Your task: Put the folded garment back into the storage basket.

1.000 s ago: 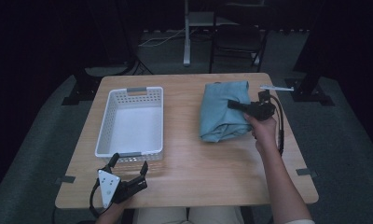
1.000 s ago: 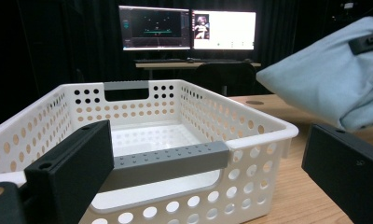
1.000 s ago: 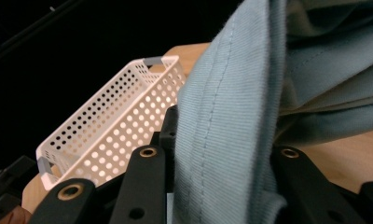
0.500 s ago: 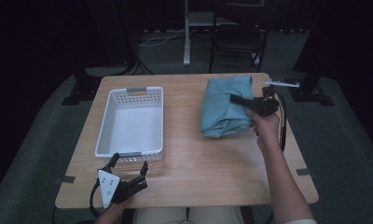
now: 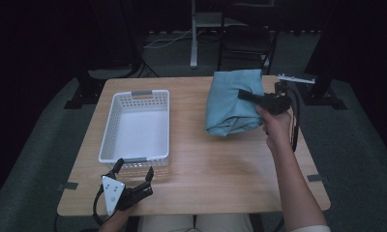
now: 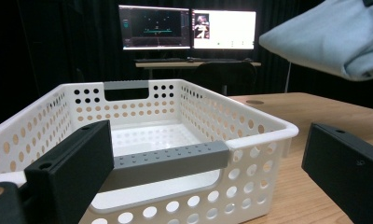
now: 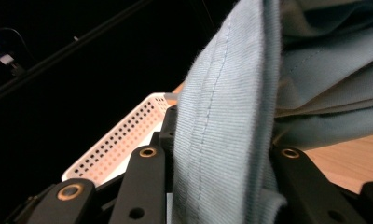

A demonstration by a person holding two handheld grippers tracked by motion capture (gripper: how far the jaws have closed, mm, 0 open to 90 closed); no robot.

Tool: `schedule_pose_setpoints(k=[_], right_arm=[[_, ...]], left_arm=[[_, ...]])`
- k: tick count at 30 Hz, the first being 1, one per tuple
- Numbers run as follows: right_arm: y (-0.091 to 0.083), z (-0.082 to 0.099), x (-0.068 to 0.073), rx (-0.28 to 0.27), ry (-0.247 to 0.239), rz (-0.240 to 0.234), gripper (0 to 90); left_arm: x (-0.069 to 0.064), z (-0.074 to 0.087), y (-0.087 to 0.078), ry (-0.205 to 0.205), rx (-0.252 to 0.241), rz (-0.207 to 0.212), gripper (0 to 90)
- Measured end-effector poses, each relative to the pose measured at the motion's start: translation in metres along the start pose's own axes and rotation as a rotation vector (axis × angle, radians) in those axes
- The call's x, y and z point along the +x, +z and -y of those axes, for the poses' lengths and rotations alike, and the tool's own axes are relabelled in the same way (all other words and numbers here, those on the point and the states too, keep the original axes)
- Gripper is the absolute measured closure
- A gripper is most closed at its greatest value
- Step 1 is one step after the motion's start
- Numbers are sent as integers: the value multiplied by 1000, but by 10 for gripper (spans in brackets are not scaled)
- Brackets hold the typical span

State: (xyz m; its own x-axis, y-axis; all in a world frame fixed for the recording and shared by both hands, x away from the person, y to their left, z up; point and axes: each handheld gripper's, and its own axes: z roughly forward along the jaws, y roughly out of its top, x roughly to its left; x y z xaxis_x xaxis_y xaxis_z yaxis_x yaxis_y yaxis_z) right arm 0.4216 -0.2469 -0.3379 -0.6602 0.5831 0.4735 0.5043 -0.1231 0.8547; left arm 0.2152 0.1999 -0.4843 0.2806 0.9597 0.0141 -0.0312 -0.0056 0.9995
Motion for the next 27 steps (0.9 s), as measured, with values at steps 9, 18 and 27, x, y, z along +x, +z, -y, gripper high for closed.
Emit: schedule_pose_setpoints(k=[9,18,27], right_arm=[[2,-5,7,-14,-7,-13,695],[15,-4,11,-19,-2,-47,694],[30,-5,19,-17,-6,-76,693]], left_arm=[[0,0,0,0,0,0,34],[0,0,0,1,1,-1,34],[0,0,0,1,1,-1,34]])
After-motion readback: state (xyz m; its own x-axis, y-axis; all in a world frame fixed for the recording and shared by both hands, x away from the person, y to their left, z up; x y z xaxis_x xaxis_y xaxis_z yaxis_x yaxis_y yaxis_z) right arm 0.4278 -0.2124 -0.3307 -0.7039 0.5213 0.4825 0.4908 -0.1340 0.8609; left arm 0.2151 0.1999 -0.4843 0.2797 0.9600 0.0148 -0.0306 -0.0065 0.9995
